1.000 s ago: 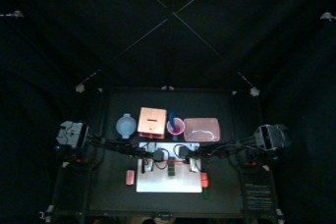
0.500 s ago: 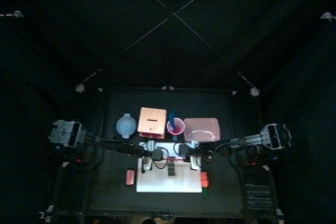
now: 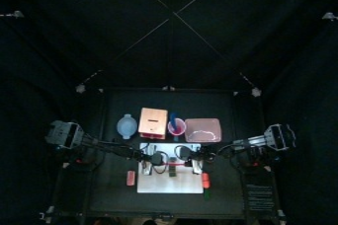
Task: Place sushi on board then cut the sushi with the knife then place the pieces on the plate
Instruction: Cut the sushi into 4 pieces
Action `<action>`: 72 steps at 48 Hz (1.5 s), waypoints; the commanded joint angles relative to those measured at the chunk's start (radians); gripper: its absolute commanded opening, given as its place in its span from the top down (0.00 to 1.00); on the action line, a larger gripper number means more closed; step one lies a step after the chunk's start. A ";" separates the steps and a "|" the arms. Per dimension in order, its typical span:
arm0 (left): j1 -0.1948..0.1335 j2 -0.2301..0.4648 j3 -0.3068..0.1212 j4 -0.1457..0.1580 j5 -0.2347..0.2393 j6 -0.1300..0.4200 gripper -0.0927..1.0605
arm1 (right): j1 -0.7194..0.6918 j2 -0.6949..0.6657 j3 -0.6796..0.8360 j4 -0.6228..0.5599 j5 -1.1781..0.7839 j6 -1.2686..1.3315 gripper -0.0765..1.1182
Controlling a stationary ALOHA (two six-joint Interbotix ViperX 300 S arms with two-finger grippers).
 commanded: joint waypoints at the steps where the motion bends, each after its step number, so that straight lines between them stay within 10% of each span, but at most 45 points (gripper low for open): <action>1: -0.014 -0.005 -0.020 -0.014 -0.003 0.003 0.59 | 0.014 -0.011 -0.018 0.008 -0.002 -0.003 0.64; 72: 0.005 0.138 -0.038 -0.021 -0.018 0.005 0.59 | 0.011 0.124 -0.026 -0.011 -0.008 -0.006 0.64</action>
